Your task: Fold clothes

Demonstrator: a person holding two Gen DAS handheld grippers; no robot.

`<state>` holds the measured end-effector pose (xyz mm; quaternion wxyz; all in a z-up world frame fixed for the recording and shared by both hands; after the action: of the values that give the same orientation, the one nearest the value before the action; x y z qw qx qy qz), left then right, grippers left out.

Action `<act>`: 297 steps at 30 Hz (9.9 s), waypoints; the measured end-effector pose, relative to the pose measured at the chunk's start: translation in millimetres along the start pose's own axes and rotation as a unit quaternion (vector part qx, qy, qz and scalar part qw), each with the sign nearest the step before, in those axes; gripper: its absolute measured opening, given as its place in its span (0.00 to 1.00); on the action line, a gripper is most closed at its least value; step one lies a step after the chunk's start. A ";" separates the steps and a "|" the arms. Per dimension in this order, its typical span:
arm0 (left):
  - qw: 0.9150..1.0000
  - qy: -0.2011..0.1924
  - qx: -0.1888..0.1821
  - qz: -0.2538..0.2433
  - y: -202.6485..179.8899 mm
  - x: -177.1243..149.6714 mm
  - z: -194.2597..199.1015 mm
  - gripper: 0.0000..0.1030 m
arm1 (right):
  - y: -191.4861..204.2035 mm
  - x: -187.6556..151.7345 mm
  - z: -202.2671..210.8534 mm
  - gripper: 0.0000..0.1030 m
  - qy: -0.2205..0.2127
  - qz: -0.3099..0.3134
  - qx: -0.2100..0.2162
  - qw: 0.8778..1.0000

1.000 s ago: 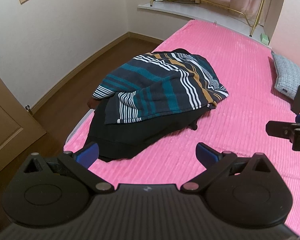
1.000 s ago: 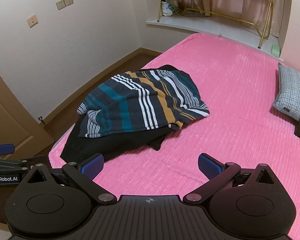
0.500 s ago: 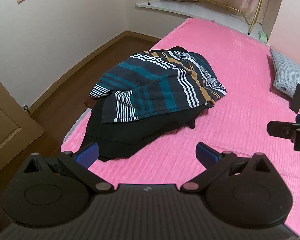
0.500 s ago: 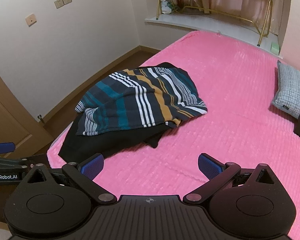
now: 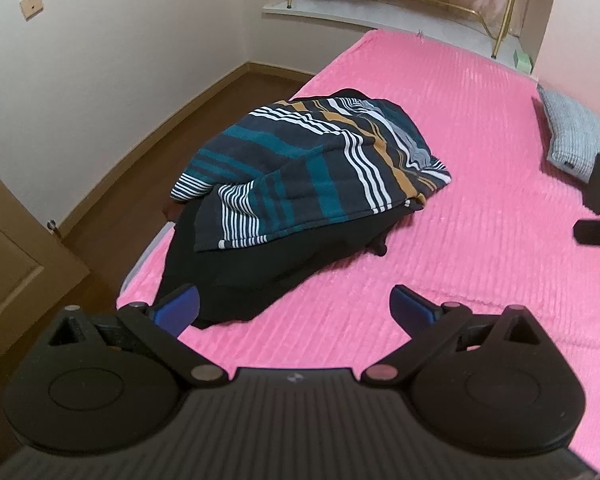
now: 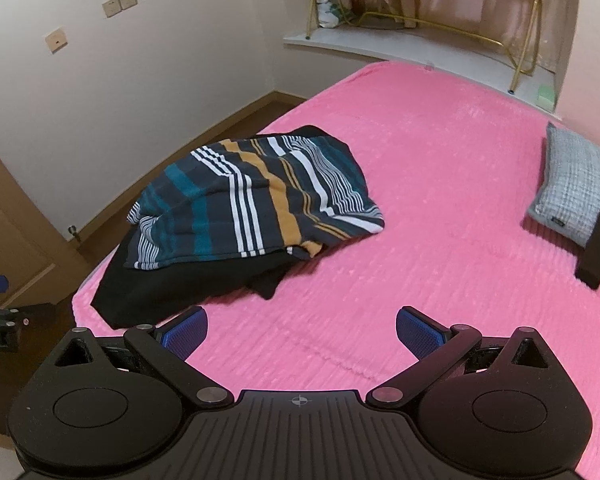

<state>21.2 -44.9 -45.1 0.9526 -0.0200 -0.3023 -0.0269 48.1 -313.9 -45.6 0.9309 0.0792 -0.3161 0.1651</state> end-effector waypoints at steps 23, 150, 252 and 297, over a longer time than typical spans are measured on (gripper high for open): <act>0.946 -0.007 -0.062 -0.317 -38.0 98.5 -211.0 0.89 | -5.3 52.5 -221.1 0.98 0.048 0.026 -0.042 0.998; 0.487 0.016 -0.342 -0.804 -499.9 -327.0 -69.0 0.29 | -183.0 -394.8 17.9 0.06 0.050 -0.173 -0.052 0.982; 0.906 0.192 -0.201 -0.319 -230.2 -153.0 -139.6 0.45 | -158.7 -517.4 118.5 0.86 0.109 -0.317 -0.167 0.927; 0.871 0.286 -0.273 -0.292 -133.2 -193.7 -91.8 0.02 | -94.7 -581.7 183.2 0.01 0.244 -0.328 -0.157 0.899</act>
<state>-92.4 -175.2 -229.0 0.9028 -0.1819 0.0103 -0.3895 -454.9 -598.1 -262.8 0.9806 -0.0119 -0.0569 -0.1871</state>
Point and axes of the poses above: each gripper's, at about its wrist camera, not at the fingertips, and z roughly against the way its jaws point, y to its left, x to its top, the point moved 2 cm from there along -z, roughly the way its jaws point, and after that the axes turned 11 degrees about z, right-handed, at the moved point
